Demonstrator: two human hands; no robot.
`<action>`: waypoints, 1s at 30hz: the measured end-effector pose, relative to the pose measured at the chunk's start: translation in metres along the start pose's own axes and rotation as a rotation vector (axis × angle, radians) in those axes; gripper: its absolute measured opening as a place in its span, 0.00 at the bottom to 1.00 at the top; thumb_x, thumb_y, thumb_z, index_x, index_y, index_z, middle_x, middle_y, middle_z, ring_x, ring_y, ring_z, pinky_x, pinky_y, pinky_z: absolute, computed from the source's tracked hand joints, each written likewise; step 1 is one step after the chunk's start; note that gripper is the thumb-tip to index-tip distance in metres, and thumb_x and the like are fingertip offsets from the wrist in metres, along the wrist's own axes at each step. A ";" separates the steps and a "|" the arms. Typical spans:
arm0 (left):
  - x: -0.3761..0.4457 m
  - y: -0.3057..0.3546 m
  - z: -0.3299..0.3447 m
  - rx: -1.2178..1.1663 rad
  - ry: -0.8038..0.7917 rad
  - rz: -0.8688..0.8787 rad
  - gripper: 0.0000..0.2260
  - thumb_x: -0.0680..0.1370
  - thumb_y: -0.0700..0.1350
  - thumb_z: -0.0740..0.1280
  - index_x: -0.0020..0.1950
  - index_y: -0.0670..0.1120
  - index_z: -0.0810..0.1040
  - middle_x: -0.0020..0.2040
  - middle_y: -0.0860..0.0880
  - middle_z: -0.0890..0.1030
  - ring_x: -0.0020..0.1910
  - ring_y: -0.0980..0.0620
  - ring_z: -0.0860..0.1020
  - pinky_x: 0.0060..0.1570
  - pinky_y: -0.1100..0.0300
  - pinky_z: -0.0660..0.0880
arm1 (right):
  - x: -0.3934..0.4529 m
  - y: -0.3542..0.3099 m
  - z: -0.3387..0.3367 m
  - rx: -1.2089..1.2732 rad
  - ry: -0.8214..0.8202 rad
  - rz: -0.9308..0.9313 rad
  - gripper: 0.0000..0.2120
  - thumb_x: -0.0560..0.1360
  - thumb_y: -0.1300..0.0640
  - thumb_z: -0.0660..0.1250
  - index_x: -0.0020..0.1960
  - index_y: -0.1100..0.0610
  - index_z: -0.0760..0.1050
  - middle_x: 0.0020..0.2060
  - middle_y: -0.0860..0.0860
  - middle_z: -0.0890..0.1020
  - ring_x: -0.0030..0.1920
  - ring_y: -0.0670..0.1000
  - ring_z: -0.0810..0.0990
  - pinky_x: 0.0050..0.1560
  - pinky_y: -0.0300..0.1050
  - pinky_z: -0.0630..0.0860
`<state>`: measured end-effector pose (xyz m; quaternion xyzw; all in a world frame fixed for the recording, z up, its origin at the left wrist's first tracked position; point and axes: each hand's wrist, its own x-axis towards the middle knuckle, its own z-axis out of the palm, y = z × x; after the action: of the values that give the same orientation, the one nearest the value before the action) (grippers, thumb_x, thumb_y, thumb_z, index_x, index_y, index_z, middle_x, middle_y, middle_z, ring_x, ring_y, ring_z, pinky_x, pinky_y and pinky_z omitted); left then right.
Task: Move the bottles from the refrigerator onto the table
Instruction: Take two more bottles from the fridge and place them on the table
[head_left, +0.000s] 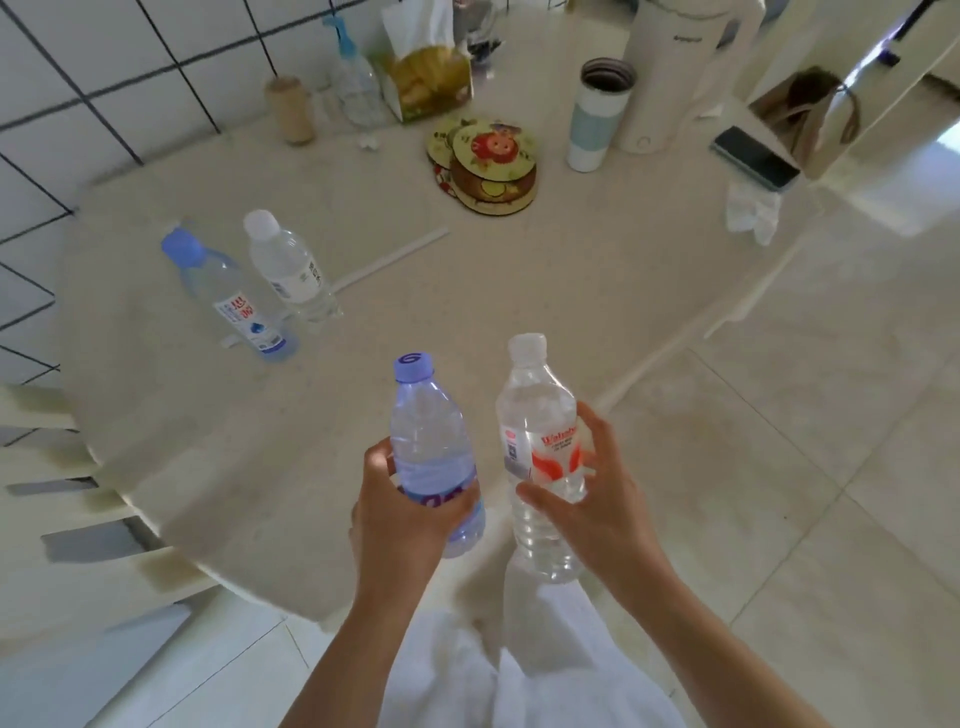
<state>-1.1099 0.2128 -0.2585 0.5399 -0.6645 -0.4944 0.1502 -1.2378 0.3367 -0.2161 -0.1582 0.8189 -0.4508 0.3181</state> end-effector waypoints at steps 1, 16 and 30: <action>0.010 0.004 0.006 0.016 0.010 -0.005 0.29 0.57 0.58 0.78 0.53 0.50 0.76 0.42 0.54 0.83 0.41 0.52 0.82 0.40 0.55 0.77 | 0.016 -0.005 -0.003 -0.005 -0.028 -0.012 0.39 0.65 0.57 0.78 0.62 0.30 0.59 0.47 0.35 0.77 0.46 0.32 0.76 0.37 0.27 0.70; 0.157 0.099 0.068 -0.116 0.417 -0.103 0.25 0.59 0.50 0.76 0.50 0.46 0.70 0.38 0.52 0.82 0.36 0.48 0.80 0.36 0.54 0.77 | 0.241 -0.093 -0.006 -0.118 -0.292 -0.207 0.34 0.62 0.60 0.79 0.60 0.43 0.67 0.49 0.41 0.78 0.48 0.38 0.78 0.47 0.32 0.74; 0.267 0.102 0.069 -0.188 0.673 -0.128 0.28 0.64 0.43 0.80 0.52 0.55 0.65 0.44 0.54 0.79 0.42 0.49 0.78 0.40 0.58 0.71 | 0.344 -0.132 0.085 -0.187 -0.261 -0.300 0.34 0.60 0.57 0.80 0.59 0.54 0.64 0.53 0.49 0.73 0.50 0.48 0.75 0.39 0.30 0.68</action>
<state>-1.3183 0.0085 -0.2961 0.6970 -0.4943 -0.3559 0.3785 -1.4426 0.0230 -0.2686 -0.3640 0.7763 -0.3909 0.3349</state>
